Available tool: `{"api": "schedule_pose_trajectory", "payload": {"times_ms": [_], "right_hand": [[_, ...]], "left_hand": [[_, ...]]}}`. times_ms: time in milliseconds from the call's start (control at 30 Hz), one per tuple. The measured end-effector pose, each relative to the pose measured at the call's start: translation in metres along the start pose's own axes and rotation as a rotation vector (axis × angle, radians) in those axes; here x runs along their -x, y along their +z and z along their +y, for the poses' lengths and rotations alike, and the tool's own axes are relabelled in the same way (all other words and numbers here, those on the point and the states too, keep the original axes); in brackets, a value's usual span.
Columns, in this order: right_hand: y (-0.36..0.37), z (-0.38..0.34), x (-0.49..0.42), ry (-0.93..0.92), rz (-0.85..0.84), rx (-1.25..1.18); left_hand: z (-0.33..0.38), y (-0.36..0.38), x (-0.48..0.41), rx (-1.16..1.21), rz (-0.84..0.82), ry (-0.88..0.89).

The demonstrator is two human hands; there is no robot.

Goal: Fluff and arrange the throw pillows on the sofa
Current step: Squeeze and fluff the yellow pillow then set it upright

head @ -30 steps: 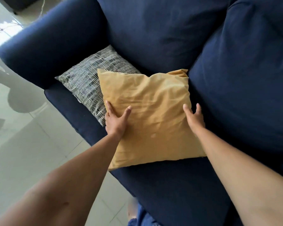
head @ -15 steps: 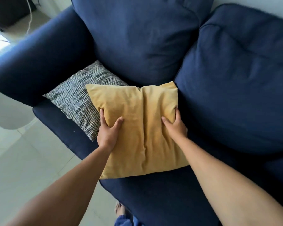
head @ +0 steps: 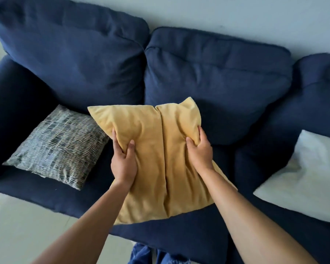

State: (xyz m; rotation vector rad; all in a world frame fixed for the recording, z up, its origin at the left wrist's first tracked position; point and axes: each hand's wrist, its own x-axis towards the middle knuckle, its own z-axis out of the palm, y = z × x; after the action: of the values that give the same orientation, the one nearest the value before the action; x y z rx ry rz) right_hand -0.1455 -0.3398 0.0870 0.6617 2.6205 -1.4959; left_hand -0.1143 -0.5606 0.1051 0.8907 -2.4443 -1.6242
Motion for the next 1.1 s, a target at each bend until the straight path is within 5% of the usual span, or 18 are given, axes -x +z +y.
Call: {"api": "schedule_pose_trajectory", "payload": {"times_ms": [267,400,600,833,933,1100], "right_hand": [[-0.066,0.022,0.004,-0.078,0.532,-0.142],[-0.063,0.051,-0.007,0.013,0.429,-0.094],[-0.046,0.089,-0.039,0.252,0.120,-0.022],[-0.043,0.083,-0.046,0.282,0.182,-0.087],[-0.036,0.067,-0.027,0.287,0.353,0.090],[-0.009,0.018,0.004,0.031,0.547,0.106]], "left_hand": [[0.063,0.062,-0.011,0.062,-0.223,0.265],[0.053,0.094,-0.036,-0.046,-0.308,0.279],[0.000,0.112,-0.069,-0.227,-0.532,-0.002],[0.007,0.108,-0.073,-0.205,-0.477,-0.009],[0.009,0.095,-0.070,-0.203,-0.457,0.031],[0.010,0.058,-0.071,-0.219,-0.409,0.080]]}}
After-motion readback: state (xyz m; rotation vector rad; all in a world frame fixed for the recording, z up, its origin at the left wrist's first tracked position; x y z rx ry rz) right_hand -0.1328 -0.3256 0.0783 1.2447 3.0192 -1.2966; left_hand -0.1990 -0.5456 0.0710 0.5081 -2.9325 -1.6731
